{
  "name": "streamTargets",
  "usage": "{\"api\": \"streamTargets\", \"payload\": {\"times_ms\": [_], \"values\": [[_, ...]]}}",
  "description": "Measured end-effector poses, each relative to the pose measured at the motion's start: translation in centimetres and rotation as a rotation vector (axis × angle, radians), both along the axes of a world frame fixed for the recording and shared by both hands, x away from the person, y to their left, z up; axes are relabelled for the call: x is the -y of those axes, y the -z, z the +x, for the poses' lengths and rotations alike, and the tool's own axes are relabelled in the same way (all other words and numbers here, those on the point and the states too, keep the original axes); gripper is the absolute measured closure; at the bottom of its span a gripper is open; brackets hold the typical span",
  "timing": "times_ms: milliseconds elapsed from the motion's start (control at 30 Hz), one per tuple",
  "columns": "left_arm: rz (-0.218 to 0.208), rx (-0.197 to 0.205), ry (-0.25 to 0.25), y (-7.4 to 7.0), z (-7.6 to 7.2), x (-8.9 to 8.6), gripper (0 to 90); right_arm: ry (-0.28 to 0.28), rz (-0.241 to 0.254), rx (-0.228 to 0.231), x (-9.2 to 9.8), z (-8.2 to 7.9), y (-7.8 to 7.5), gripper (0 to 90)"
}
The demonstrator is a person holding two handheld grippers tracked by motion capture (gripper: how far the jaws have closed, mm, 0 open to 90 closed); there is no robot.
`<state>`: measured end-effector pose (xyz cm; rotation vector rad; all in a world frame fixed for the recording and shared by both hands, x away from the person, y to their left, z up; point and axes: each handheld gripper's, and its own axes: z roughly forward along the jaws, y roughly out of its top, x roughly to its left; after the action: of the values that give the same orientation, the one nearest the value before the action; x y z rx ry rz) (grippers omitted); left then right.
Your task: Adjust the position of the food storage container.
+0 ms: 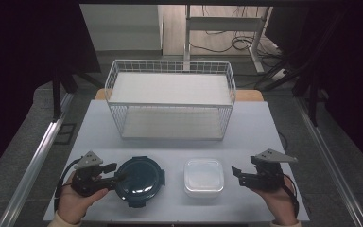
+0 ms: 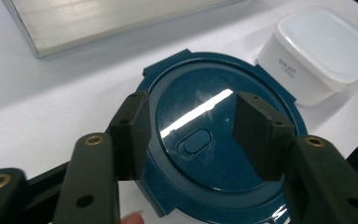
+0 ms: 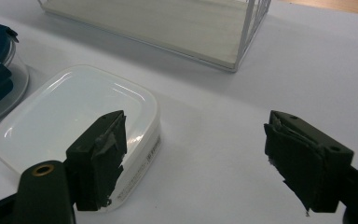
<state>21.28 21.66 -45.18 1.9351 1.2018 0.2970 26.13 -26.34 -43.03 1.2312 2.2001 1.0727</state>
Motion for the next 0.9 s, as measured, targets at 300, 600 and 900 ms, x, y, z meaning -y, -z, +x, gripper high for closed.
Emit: {"api": "streamTargets", "payload": {"times_ms": [300, 600, 900], "values": [[-0.004, -0.004, -0.014, 0.1, 0.1, -0.3, 46.5, -0.012, 0.013, -0.008, -0.6, -0.1, 0.1, 20.9], [0.010, 0.005, 0.017, -0.4, -0.6, 0.0, 47.3, -0.011, 0.018, -0.014, -0.9, -0.2, -0.1, 22.0], [0.013, -0.002, 0.002, -0.2, -0.6, -0.2, 47.0, -0.021, 0.020, -0.025, -1.5, -0.4, -0.2, 24.7]]}}
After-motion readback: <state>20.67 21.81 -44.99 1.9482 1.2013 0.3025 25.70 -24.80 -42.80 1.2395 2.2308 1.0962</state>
